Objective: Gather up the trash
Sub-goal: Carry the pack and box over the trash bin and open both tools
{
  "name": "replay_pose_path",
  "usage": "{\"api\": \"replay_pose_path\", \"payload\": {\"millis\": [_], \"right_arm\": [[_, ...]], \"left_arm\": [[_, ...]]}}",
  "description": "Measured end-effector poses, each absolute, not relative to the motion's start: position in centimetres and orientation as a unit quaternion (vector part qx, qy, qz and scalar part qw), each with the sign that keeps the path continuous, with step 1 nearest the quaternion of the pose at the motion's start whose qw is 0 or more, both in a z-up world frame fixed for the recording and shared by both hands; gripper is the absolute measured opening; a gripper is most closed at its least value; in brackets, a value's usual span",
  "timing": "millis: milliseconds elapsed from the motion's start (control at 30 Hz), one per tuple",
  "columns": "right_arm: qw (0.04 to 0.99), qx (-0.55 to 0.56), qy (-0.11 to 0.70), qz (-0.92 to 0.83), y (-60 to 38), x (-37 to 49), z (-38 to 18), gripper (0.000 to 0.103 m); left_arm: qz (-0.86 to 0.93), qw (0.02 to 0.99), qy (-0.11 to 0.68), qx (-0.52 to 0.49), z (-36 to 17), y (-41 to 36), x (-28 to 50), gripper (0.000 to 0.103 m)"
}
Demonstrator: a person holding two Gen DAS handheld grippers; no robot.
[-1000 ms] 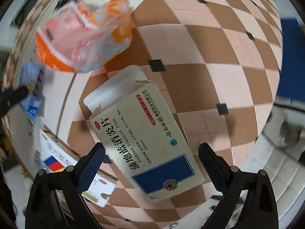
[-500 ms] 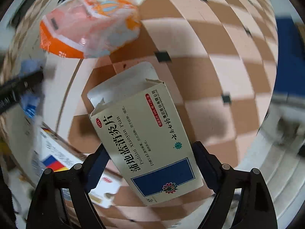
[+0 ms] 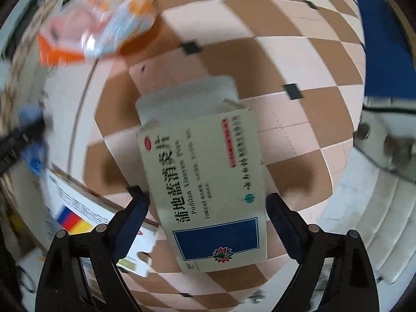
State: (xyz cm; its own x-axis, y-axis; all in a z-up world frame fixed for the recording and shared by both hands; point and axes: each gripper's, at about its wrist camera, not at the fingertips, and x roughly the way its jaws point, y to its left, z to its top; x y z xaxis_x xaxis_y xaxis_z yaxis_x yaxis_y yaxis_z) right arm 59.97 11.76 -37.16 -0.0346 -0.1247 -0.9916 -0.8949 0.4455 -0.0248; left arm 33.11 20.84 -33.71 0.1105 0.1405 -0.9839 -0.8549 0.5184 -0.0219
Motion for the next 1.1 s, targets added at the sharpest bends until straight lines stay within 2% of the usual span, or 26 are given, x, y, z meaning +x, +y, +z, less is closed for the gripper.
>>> {"api": "replay_pose_path", "payload": {"millis": [133,200,267,333,400,800,1100], "right_arm": [[0.580,-0.397,0.625,0.341,11.9,59.1,-37.1,0.093],[0.587,-0.393,0.617,0.346,11.7,58.8,-36.9,0.092],[0.591,-0.390,0.614,0.348,11.1,57.9,-36.2,0.088],[0.594,-0.389,0.610,0.352,10.3,57.6,-35.7,0.076],[0.599,-0.393,0.604,0.350,10.3,56.5,-34.9,0.076],[0.662,-0.289,0.605,0.337,6.8,55.3,-28.6,0.076],[0.703,-0.207,0.592,0.334,2.0,48.7,-22.3,0.076]], "left_arm": [[0.367,0.680,0.552,-0.314,-33.2,20.5,32.7,0.055],[0.364,0.684,0.550,-0.312,-33.0,20.1,32.6,0.048],[0.363,0.687,0.550,-0.308,-32.8,19.7,32.7,0.042],[0.362,0.689,0.549,-0.306,-32.6,19.4,32.7,0.038],[0.358,0.692,0.548,-0.304,-32.1,19.1,32.6,0.033],[0.355,0.727,0.524,-0.268,-27.0,16.3,30.4,0.030],[0.315,0.781,0.484,-0.236,-21.8,12.6,22.8,0.030]]}}
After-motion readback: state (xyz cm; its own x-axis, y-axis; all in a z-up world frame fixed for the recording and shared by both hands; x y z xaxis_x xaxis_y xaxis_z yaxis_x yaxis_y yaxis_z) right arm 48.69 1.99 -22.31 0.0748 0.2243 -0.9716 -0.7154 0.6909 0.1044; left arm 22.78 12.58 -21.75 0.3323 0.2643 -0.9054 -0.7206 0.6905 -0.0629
